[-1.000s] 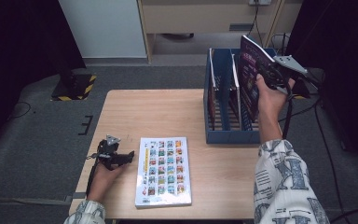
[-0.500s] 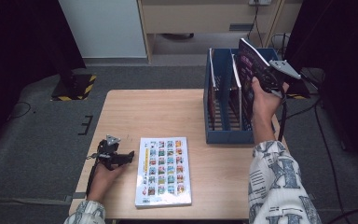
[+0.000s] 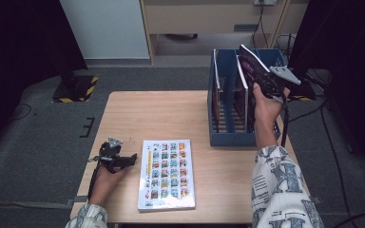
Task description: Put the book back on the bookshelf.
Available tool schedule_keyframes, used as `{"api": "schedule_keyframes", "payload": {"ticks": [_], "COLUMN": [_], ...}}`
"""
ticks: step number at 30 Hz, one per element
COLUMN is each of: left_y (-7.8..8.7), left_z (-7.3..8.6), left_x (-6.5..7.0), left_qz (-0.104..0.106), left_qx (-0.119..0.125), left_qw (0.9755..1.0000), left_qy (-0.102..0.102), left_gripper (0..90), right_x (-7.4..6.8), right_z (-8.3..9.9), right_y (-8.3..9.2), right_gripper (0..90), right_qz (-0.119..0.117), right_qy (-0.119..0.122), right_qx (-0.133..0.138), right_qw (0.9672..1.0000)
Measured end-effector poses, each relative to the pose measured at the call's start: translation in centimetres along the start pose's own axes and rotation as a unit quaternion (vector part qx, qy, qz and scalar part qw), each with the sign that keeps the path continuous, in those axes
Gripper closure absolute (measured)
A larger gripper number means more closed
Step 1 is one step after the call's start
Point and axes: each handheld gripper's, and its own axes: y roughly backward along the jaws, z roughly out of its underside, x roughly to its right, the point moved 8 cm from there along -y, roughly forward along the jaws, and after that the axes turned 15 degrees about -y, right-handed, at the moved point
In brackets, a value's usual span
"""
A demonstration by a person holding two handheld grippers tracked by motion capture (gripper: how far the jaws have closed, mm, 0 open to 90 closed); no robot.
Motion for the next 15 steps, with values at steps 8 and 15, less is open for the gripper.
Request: {"api": "schedule_keyframes", "payload": {"ticks": [8, 15], "left_y": [0.0, 0.0], "left_z": [0.0, 0.0], "left_x": [0.0, 0.0], "left_qz": [-0.001, -0.001], "left_qx": [0.0, 0.0], "left_qw": [1.0, 1.0], "left_qy": [0.001, 0.001], "left_gripper": [1.6, 1.7], "right_x": [0.6, 0.9], "right_z": [0.9, 1.7], "right_y": [-0.1, -0.3], "right_gripper": [82.1, 81.9], "right_qz": [0.004, 0.005], "right_qy": [-0.011, -0.017], "right_qx": [-0.002, -0.004], "right_qw": [0.9999, 0.9998]}}
